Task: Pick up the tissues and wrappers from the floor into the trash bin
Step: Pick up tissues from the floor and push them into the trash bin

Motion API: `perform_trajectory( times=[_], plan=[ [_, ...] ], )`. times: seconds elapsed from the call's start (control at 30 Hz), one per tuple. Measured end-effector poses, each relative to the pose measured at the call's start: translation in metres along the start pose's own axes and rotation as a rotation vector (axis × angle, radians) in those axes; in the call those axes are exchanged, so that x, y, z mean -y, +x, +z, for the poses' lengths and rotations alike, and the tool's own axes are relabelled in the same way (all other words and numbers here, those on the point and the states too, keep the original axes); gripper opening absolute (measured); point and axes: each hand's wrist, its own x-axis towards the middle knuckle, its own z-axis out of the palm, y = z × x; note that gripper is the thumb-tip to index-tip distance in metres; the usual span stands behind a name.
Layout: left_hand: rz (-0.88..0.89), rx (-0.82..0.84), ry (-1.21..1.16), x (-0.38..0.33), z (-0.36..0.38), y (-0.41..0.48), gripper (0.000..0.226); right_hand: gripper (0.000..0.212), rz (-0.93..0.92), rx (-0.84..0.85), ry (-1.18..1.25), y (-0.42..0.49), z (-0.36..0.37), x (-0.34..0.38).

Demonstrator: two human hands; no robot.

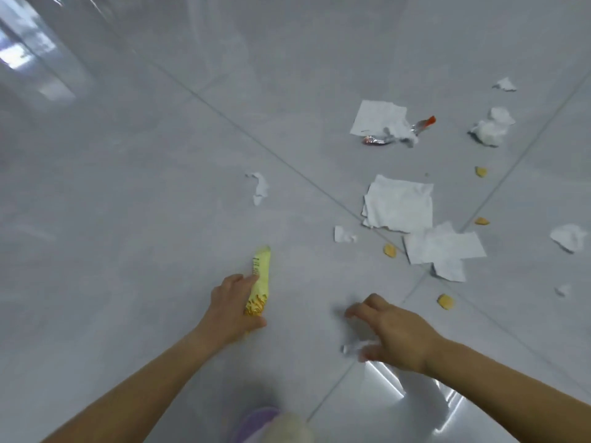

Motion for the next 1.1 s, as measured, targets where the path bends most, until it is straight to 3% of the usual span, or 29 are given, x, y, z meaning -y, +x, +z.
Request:
perform_trajectory(
  times=[0.1, 0.2, 0.3, 0.47, 0.63, 0.8, 1.1],
  plan=[
    [0.045, -0.034, -0.018, 0.002, 0.01, 0.001, 0.074, 0.061, -0.005, 0.018, -0.082, 0.013, 0.028, 0.011],
    [0.125, -0.095, -0.051, -0.01, 0.013, 0.008, 0.044, 0.04, 0.026, 0.001, -0.123, 0.016, 0.042, 0.011],
    [0.149, -0.094, -0.076, -0.026, 0.01, 0.014, 0.02, 0.015, 0.023, -0.05, 0.097, 0.016, 0.042, 0.01],
    [0.232, -0.165, -0.21, -0.078, 0.001, 0.019, 0.009, 0.021, 0.204, -0.332, 0.515, 0.001, 0.005, -0.017],
    [0.412, -0.131, -0.246, -0.145, 0.001, 0.015, 0.01, 0.015, 0.42, -0.557, 0.609, -0.032, -0.017, -0.08],
    [0.56, -0.12, -0.184, -0.18, 0.003, 0.022, 0.009, 0.024, 0.567, -0.568, 0.564, -0.038, -0.011, -0.121],
    [0.488, -0.043, -0.136, -0.195, 0.005, 0.041, 0.006, 0.018, 0.469, -0.541, 0.103, -0.02, 0.014, -0.122]
  ],
)
